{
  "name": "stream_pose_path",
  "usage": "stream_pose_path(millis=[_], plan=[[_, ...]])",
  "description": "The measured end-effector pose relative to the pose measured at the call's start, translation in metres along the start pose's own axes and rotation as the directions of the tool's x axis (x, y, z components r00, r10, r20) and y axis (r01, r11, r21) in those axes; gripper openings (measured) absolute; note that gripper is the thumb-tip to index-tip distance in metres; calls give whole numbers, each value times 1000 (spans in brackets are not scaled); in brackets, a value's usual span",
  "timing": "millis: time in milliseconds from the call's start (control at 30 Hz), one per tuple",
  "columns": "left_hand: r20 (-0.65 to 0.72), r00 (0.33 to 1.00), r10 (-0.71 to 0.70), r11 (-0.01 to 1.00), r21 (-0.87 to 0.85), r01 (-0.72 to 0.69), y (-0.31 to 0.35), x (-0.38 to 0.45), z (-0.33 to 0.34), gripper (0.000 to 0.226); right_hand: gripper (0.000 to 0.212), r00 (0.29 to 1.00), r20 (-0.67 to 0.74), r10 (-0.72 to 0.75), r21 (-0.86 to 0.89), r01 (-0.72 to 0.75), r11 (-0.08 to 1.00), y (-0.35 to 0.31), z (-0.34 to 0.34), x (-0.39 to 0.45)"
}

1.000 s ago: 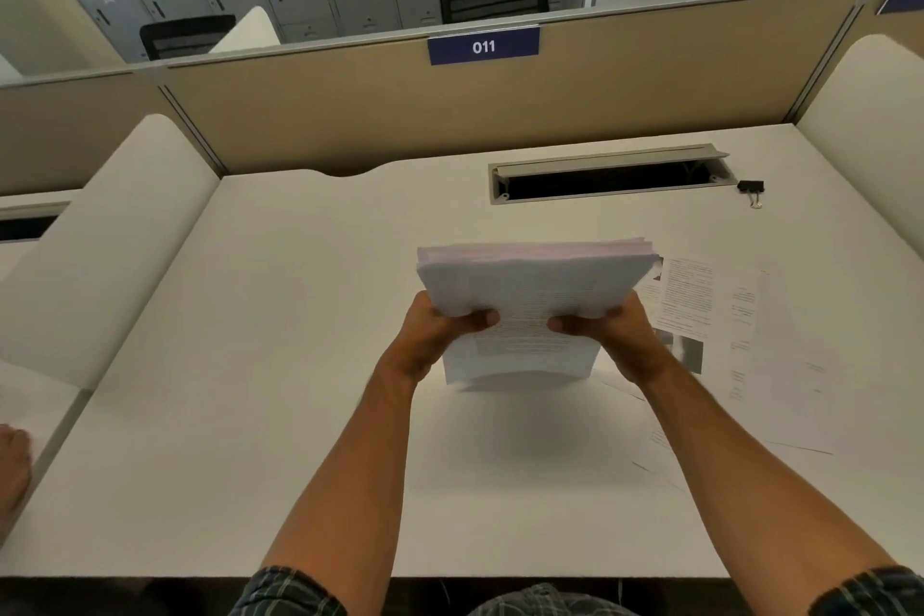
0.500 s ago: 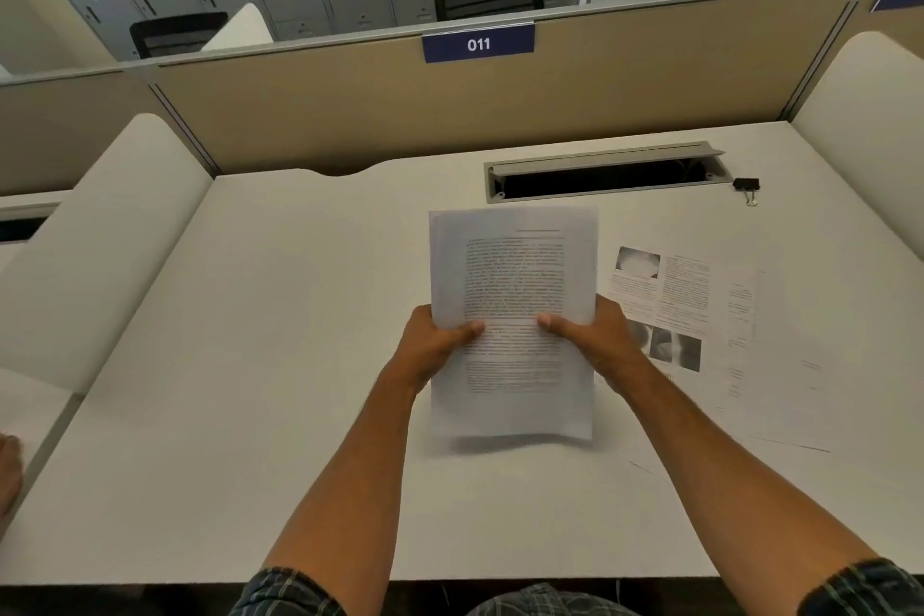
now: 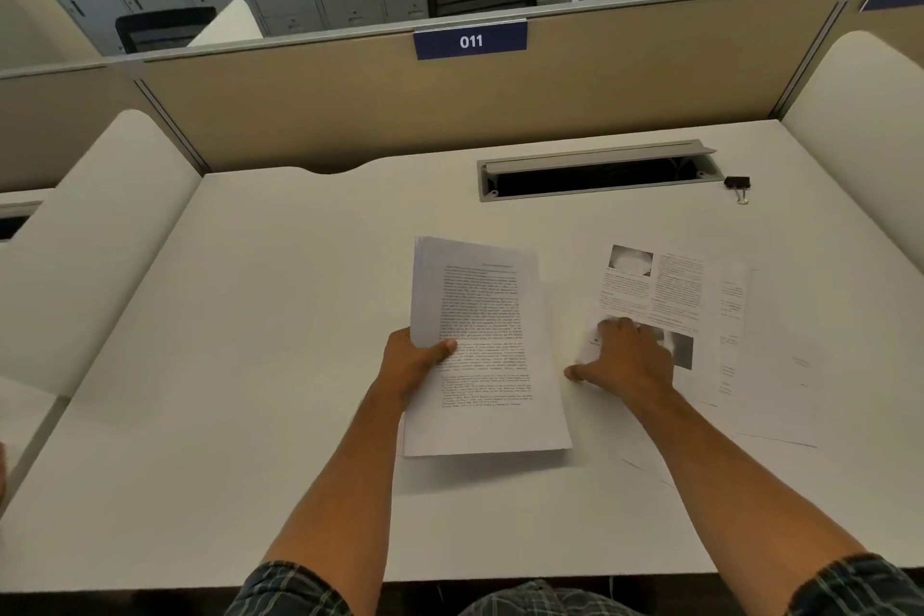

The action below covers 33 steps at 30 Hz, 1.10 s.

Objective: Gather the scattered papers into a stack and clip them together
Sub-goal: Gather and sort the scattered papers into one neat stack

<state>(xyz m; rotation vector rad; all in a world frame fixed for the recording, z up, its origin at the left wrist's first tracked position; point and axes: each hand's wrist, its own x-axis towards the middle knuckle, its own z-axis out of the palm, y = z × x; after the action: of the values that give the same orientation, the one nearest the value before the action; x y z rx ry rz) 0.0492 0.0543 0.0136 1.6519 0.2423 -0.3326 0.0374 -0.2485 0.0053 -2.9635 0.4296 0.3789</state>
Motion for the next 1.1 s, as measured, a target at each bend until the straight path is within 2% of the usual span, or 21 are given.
stream_pose_path(millis=[233, 333, 400, 500, 600, 767, 867, 967, 1033, 1100], plan=[[7, 1000, 7, 1000, -27, -7, -7, -1, -3, 36, 62, 995, -30, -97, -91, 94, 991, -15, 2, -12], [15, 998, 53, 999, -3, -53, -11, -1, -4, 47, 48, 986, -121, -119, -200, 93, 975, -16, 7, -17], [10, 997, 79, 997, 24, -79, -13, -1, -4, 55, 44, 988, -105, -115, -272, 83, 959, -14, 7, -17], [11, 996, 94, 993, 74, -95, -15, 1, -5, 69, 20, 986, -154, -69, -174, 41, 984, -6, 4, -13], [20, 994, 107, 991, 83, -108, -16, 2, -3, 70, 35, 972, -225, -66, -6, 67, 998, -2, -2, -11], [39, 993, 110, 992, 63, -112, -15, 4, 0, 70, 27, 937, -344, -67, 72, 97, 993, -26, -14, -23], [36, 993, 115, 990, 71, -118, -14, 7, 1, 73, 26, 898, -373, -232, 112, 292, 950, -50, -25, -40], [26, 993, 115, 989, 86, -117, -14, 10, 3, 73, 32, 850, -272, -451, 99, 491, 866, -78, -31, -58], [3, 995, 95, 989, 112, -95, -11, 11, 5, 71, 32, 799, -228, -556, 59, 582, 811, -93, -29, -69], [-24, 997, 67, 991, 115, -64, -7, 12, 9, 59, 31, 775, -202, -598, 49, 618, 785, -105, -23, -78]])
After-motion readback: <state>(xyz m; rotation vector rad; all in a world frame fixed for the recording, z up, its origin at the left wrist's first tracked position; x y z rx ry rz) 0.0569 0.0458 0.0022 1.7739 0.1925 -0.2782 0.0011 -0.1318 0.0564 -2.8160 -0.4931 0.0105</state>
